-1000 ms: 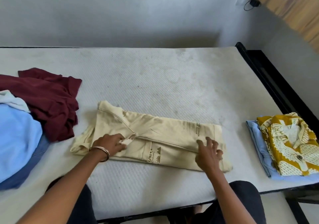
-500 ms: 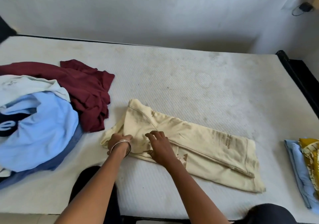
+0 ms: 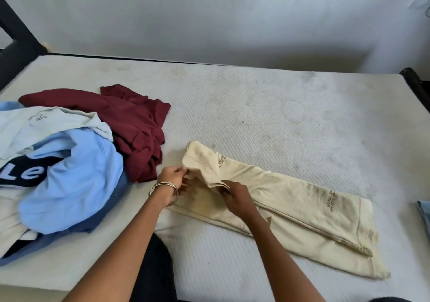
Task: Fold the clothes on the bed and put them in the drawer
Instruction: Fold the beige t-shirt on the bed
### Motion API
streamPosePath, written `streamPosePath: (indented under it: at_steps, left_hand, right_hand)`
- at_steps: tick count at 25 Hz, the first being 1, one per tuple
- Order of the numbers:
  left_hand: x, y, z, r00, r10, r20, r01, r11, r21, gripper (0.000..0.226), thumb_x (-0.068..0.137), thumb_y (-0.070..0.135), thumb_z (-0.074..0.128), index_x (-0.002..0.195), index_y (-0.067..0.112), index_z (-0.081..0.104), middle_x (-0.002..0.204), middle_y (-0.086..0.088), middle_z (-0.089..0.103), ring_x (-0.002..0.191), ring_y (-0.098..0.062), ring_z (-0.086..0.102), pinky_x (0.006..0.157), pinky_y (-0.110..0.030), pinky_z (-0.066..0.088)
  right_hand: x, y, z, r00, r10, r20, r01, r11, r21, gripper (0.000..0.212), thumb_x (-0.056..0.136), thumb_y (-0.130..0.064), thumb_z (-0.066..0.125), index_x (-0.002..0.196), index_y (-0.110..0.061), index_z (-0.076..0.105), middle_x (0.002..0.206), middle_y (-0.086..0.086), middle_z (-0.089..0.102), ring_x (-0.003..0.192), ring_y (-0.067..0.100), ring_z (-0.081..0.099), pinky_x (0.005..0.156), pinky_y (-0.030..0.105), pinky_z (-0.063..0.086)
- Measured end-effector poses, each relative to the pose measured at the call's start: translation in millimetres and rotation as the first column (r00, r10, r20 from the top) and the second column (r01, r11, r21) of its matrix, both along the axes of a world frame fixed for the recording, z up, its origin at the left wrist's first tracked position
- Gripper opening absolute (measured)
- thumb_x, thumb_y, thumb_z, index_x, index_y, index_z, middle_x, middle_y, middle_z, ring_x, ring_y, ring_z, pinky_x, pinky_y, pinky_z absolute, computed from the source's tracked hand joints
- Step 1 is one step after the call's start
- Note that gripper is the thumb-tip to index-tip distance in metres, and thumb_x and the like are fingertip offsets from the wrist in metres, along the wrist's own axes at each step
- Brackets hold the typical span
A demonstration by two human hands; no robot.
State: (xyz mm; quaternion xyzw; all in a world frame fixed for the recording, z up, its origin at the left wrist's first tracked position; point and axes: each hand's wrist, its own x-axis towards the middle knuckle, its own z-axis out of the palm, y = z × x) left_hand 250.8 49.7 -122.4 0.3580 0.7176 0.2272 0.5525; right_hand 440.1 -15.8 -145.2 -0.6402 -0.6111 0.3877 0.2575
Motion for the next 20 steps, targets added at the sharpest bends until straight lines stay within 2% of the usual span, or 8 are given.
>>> streamPosePath:
  at_steps: [2,4,7,12,13,15,17,20]
  left_hand:
    - [-5,29,-20,0.893,-0.142,-0.426,0.233,0.958,0.168,0.033,0.087,0.004,0.058,0.119,0.013,0.060,0.086,-0.009,0.072,0.076,-0.029,0.067,0.072,-0.041,0.057]
    - [0,54,-28,0.705,-0.297,-0.644,0.516,0.838,0.179,0.058,0.080,0.004,0.066,0.133,0.020,0.049,0.113,-0.011,0.063,0.103,-0.032,0.060,0.089,-0.043,0.050]
    - [18,91,-34,0.500,-0.382,-0.777,0.654,0.755,0.049,0.081,0.078,0.027,0.076,0.146,0.030,0.031,0.136,-0.009,0.040,0.123,-0.034,0.041,0.098,-0.047,0.042]
    - [48,122,-56,0.444,-0.478,-0.758,0.677,0.733,-0.066,0.067,0.074,0.045,0.074,0.134,0.038,0.045,0.134,-0.002,0.041,0.125,-0.032,0.034,0.097,-0.049,0.035]
    - [51,124,-61,0.451,-0.441,-0.776,0.687,0.726,-0.014,0.054,0.076,0.042,0.072,0.126,0.035,0.055,0.129,-0.002,0.047,0.122,-0.031,0.039,0.094,-0.047,0.037]
    - [55,126,-64,0.700,-0.267,-0.662,0.553,0.789,0.267,0.027,0.081,0.024,0.068,0.107,0.024,0.071,0.115,-0.004,0.063,0.112,-0.030,0.055,0.089,-0.041,0.046]
    - [52,126,-55,0.964,-0.068,-0.259,0.177,0.888,0.424,0.024,0.082,0.000,0.061,0.098,0.012,0.073,0.093,-0.007,0.070,0.093,-0.025,0.063,0.078,-0.025,0.051]
    - [29,130,-36,0.998,-0.045,0.037,0.031,0.947,0.320,0.034,0.078,-0.024,0.051,0.091,0.004,0.066,0.074,-0.002,0.059,0.072,-0.016,0.056,0.054,-0.007,0.046]
  right_hand:
    - [23,7,-2,0.926,-0.218,-0.309,0.190,0.975,-0.119,0.032,0.083,-0.016,0.043,0.092,-0.021,0.074,0.087,0.001,0.073,0.076,0.017,0.065,0.068,0.039,0.052]
    - [42,14,-17,0.746,-0.511,-0.427,0.394,0.856,-0.335,0.026,0.084,-0.031,0.047,0.077,-0.023,0.071,0.077,0.002,0.070,0.071,0.021,0.066,0.059,0.043,0.054]
    - [58,9,-41,0.688,-0.614,-0.387,0.385,0.760,-0.523,0.031,0.087,-0.041,0.069,0.093,-0.010,0.071,0.093,0.017,0.074,0.089,0.035,0.071,0.072,0.062,0.057]
    - [67,5,-49,0.712,-0.529,-0.461,0.286,0.819,-0.498,0.020,0.092,-0.021,0.068,0.097,-0.002,0.072,0.093,0.020,0.074,0.086,0.035,0.072,0.068,0.056,0.059]
    - [68,5,-49,0.714,-0.522,-0.467,0.287,0.826,-0.485,0.021,0.092,-0.020,0.069,0.095,0.000,0.071,0.083,0.016,0.074,0.074,0.029,0.072,0.057,0.044,0.059]
    - [70,1,-47,0.714,-0.515,-0.474,0.338,0.847,-0.411,0.026,0.088,-0.024,0.073,0.086,0.002,0.069,0.064,0.003,0.066,0.054,0.014,0.061,0.045,0.026,0.046]
    - [73,0,-49,0.709,-0.510,-0.487,0.395,0.860,-0.324,0.045,0.075,-0.042,0.083,0.083,0.001,0.070,0.067,0.008,0.063,0.060,0.022,0.059,0.052,0.032,0.047]
    - [77,-2,-42,0.748,-0.455,-0.483,0.435,0.886,-0.161,0.033,0.071,-0.033,0.085,0.092,-0.009,0.076,0.091,0.019,0.072,0.088,0.039,0.069,0.074,0.049,0.058]
